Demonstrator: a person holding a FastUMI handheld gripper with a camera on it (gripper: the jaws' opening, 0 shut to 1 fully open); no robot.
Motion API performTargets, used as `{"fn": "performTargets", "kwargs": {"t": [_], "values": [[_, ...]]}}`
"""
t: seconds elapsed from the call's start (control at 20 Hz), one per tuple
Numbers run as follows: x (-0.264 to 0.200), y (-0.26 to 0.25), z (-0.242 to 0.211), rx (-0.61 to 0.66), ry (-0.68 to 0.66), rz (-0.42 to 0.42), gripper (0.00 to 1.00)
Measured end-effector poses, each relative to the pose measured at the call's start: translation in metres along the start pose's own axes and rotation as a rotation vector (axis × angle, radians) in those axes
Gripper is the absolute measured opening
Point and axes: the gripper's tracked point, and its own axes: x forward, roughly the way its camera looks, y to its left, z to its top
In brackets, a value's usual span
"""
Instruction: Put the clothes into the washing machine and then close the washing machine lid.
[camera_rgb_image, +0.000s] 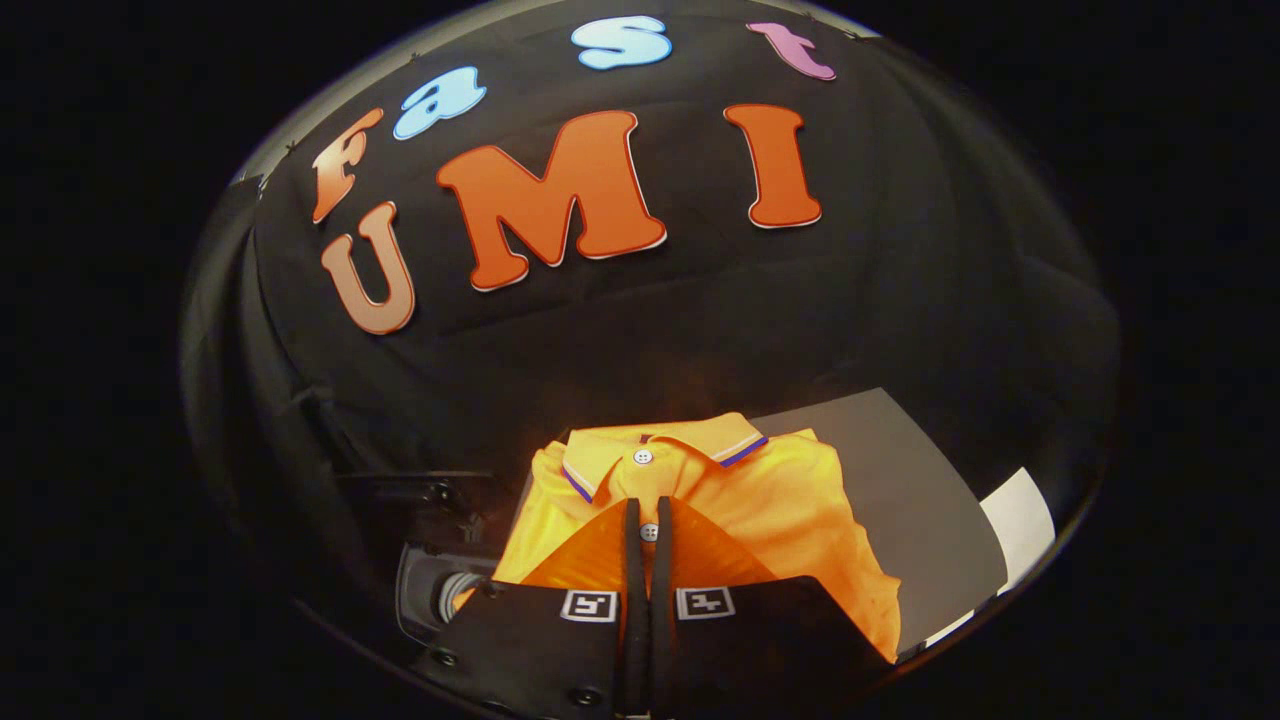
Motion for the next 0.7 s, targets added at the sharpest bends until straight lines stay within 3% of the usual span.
{"fn": "performTargets", "kwargs": {"t": [0.5, 0.7], "values": [[-0.044, 0.135, 0.021, 0.056, -0.053, 0.232, 0.08], [-0.052, 0.193, 0.015, -0.003, -0.047, 0.293, 0.08]]}}
